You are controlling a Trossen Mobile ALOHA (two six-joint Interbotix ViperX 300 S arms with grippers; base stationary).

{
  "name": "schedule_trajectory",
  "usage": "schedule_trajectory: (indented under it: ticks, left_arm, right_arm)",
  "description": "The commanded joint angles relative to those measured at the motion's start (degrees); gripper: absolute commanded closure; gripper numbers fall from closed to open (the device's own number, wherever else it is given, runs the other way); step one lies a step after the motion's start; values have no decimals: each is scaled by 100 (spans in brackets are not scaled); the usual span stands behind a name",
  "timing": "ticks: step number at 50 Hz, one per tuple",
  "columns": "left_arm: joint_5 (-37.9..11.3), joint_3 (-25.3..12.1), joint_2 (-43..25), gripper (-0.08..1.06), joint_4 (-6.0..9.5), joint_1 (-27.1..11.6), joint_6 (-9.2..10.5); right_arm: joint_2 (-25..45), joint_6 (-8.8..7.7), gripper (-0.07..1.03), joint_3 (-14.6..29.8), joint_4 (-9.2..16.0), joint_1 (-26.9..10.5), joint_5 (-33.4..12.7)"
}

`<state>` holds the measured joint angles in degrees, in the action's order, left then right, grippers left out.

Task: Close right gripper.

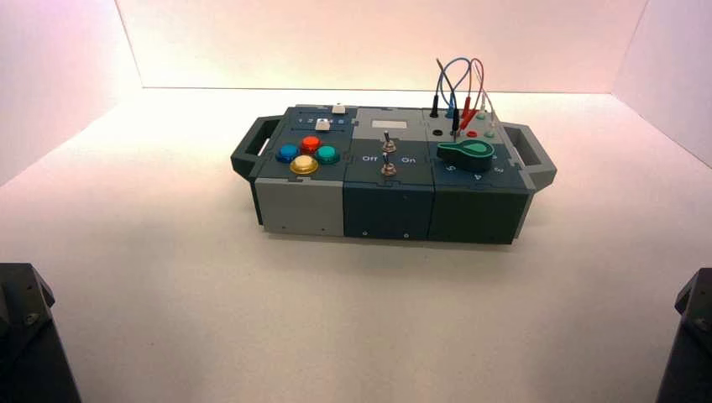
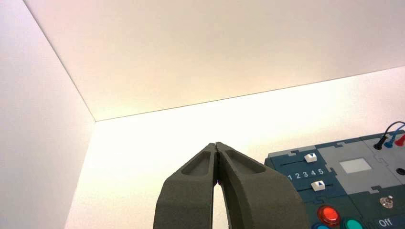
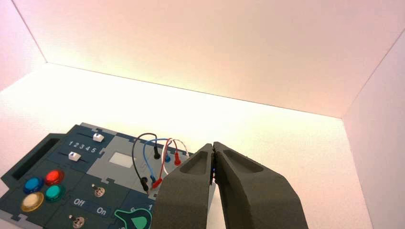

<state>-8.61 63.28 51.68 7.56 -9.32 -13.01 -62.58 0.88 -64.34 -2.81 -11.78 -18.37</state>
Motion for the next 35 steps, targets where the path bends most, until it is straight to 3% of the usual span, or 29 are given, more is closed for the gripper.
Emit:
schedule_trajectory:
  ticks: [1, 32, 35]
  left_arm:
    - [18, -167, -35, 101, -9, -9, -26]
    - [-62, -114, 53, 101, 0, -9, -26]
    - [-44, -123, 35, 101, -9, -9, -26]
  right_arm:
    - [62, 9, 98, 193, 9, -9, 35]
    - [0, 9, 92, 202, 26, -9, 105]
    - [-79, 9, 83, 193, 18, -9, 167]
